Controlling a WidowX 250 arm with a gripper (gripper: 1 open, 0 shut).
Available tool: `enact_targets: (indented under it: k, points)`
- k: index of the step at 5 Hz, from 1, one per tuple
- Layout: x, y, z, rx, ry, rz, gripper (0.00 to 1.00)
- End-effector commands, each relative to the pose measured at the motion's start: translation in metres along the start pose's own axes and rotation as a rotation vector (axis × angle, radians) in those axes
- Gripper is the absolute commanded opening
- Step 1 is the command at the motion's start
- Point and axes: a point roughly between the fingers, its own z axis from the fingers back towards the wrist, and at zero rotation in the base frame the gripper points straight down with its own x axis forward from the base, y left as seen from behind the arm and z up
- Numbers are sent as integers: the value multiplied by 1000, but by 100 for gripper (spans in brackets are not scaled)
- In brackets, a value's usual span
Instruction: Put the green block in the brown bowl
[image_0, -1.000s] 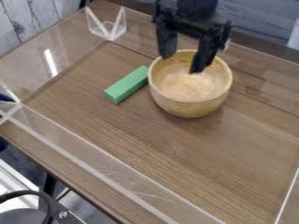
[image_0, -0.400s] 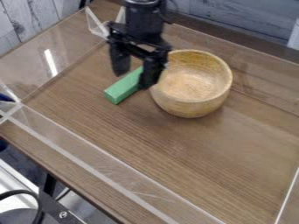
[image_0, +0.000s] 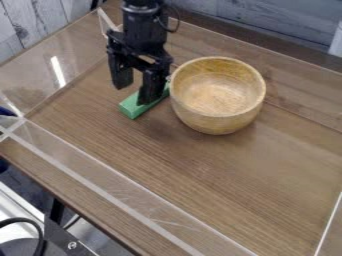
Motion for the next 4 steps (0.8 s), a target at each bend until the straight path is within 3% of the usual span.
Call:
enact_targets:
  k: [1, 3, 4]
  points:
    - [11, 8, 5, 21, -45, -21, 100]
    - [22, 15, -7, 18, -44, -34, 100]
    - [26, 17, -11, 13, -45, -31, 0]
